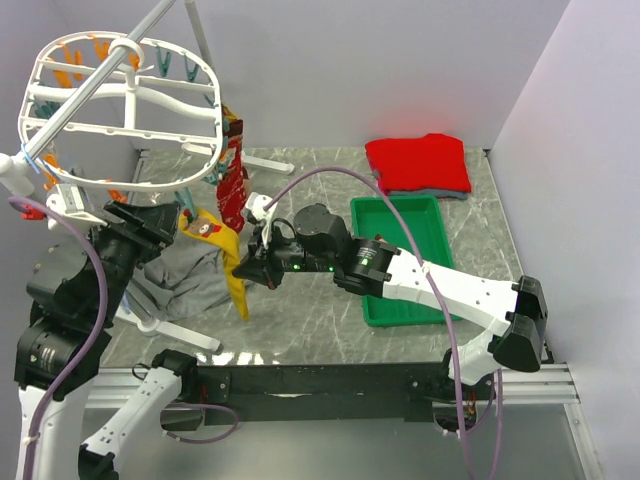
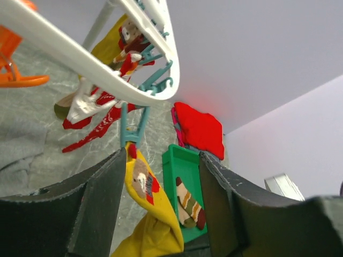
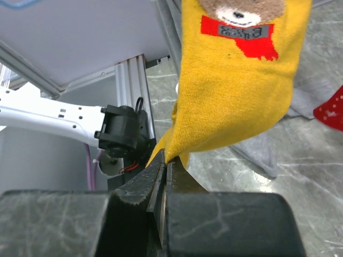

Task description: Remove the socks clipped to the hanger

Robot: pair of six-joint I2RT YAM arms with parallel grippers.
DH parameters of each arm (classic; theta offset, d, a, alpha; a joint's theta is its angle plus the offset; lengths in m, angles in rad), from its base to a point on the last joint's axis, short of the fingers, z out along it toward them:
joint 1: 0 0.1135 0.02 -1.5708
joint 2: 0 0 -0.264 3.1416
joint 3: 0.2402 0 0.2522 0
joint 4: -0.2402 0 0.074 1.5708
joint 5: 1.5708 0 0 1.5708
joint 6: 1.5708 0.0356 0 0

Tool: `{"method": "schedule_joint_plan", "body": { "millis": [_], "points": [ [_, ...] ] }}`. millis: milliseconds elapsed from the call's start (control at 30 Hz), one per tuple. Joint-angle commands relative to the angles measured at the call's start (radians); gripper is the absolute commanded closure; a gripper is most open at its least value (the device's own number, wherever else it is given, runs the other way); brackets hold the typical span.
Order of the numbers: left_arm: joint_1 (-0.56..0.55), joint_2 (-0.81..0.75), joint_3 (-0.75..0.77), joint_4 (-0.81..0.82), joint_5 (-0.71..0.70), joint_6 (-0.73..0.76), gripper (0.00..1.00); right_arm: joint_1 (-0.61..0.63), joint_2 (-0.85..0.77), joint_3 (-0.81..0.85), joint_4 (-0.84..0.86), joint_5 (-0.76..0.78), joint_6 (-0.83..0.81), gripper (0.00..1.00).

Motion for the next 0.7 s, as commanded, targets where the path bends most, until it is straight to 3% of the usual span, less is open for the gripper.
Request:
{"method": "schedule_joint_plan", "body": {
  "millis": [0, 667],
  "points": [
    [-0.003, 0.038, -0.035, 0.039, -0.038, -0.089, 0.39, -0.012, -0.056, 0.024, 0.001, -0.037, -0.003, 1.00],
    [-0.003, 0.116, -0.144, 0.228, -0.027, -0.027, 0.43, -0.009, -0.107, 0.012, 0.000, -0.067, 0.008, 1.00]
  ]
}}
